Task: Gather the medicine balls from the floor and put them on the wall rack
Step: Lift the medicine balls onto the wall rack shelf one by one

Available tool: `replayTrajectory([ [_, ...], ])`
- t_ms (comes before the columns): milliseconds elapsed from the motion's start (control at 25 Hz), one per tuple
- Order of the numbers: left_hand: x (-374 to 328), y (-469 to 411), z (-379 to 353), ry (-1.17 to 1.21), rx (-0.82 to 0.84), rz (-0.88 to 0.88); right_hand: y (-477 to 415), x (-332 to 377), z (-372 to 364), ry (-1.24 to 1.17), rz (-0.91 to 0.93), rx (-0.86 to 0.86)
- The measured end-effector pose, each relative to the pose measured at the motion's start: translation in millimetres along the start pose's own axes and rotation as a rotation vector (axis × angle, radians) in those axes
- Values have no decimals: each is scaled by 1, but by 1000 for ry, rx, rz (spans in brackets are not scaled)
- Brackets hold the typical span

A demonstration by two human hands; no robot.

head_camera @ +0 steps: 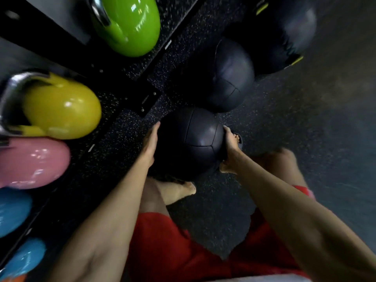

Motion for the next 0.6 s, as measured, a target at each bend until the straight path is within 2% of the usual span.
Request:
replayTrajectory([
  [80, -33, 70, 9, 13, 19, 10, 74, 7, -1, 53, 3, 43],
  [240, -101, 188, 27, 79, 37, -52, 184, 36, -2, 218, 146, -10],
  [480, -163, 263, 46, 205, -68, -245, 298, 82, -26, 301, 405, 125],
  [600, -185, 298, 54, 308, -180, -344, 334, 101, -39, 353, 552, 212],
])
Point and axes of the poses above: each hand's wrist, its own y-axis away from the middle knuckle, its own z-axis out of the back of the hand, x = y × z, the point moved 7 cm from there along -y, towards the middle knuckle, and after that the axes turned 8 degrees about -z, right-handed, at the moved point
